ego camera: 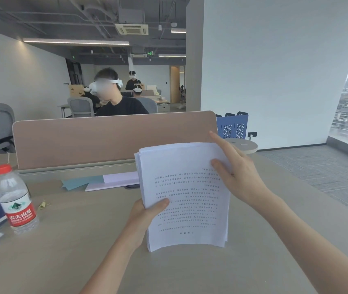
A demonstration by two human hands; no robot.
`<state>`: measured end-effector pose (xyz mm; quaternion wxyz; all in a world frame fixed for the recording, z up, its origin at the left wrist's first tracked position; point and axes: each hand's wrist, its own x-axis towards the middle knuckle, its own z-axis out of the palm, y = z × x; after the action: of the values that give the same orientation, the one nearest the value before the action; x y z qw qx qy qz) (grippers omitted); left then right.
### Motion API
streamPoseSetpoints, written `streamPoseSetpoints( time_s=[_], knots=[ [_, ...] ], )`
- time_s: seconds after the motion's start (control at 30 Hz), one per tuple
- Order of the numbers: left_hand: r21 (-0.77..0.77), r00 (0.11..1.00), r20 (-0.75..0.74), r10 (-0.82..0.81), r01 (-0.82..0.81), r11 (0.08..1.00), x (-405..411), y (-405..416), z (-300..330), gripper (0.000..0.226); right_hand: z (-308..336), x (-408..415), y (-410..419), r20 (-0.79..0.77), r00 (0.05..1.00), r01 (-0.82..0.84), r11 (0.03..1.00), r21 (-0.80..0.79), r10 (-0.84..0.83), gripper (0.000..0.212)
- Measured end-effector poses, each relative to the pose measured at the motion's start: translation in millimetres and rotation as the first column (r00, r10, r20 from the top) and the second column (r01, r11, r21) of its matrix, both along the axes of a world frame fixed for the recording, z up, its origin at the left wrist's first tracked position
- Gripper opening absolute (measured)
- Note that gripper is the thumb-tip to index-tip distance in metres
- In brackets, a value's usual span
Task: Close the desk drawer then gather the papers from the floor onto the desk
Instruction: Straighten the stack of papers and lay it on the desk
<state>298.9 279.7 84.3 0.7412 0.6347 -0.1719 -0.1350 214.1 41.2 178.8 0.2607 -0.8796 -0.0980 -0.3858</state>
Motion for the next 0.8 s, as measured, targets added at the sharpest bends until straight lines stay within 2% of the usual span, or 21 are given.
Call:
streamPoseSetpoints(
  time_s=[0.2,0.3,0.33,0.37,0.4,0.47,0.5,0.57,0.7,0.8],
  knots=[
    [0.001,1.000,-0.003,-0.014,0.014,1.000,0,0,-1,0.037,5,0,2,0.016,1.000,0.006,1.000,0.019,-0.006,0.042],
    [0.001,1.000,-0.008,-0.019,0.019,1.000,0,1,-2,0.037,7,0,0,-0.015,1.000,0.009,0.996,0.088,-0.007,0.048],
    [-0.001,1.000,-0.010,-0.025,0.025,1.000,0,1,-2,0.035,4,0,0,-0.057,0.998,-0.014,0.985,0.171,0.024,0.056],
    [-0.001,1.000,-0.013,-0.028,0.028,1.000,0,1,-3,0.034,-1,0,0,-0.090,0.992,-0.060,0.947,0.317,0.093,0.063],
    [0.000,0.999,-0.016,-0.032,0.032,0.999,0,2,-5,0.033,-8,0,2,-0.090,0.979,-0.113,0.860,0.497,0.181,0.065],
    [0.006,0.999,-0.021,-0.038,0.038,0.999,0,3,-8,0.035,-29,1,3,-0.067,0.956,-0.144,0.656,0.741,0.286,0.049],
    [0.015,0.999,-0.022,-0.038,0.039,0.999,-1,3,-10,0.035,-41,2,3,-0.083,0.952,-0.120,0.608,0.785,0.294,0.039],
    [0.044,0.999,-0.019,-0.037,0.037,0.998,-3,2,-14,0.037,-65,2,7,-0.141,0.944,-0.064,0.585,0.808,0.298,0.028],
    [0.056,0.999,-0.026,0.025,-0.024,0.998,-6,-5,-16,0.039,-91,5,19,-0.148,0.927,-0.059,0.523,0.850,0.345,0.029],
    [0.019,0.997,-0.007,0.078,-0.078,0.997,-5,-8,-11,0.037,-86,9,20,-0.096,0.948,-0.084,0.529,0.844,0.305,0.028]
  ],
)
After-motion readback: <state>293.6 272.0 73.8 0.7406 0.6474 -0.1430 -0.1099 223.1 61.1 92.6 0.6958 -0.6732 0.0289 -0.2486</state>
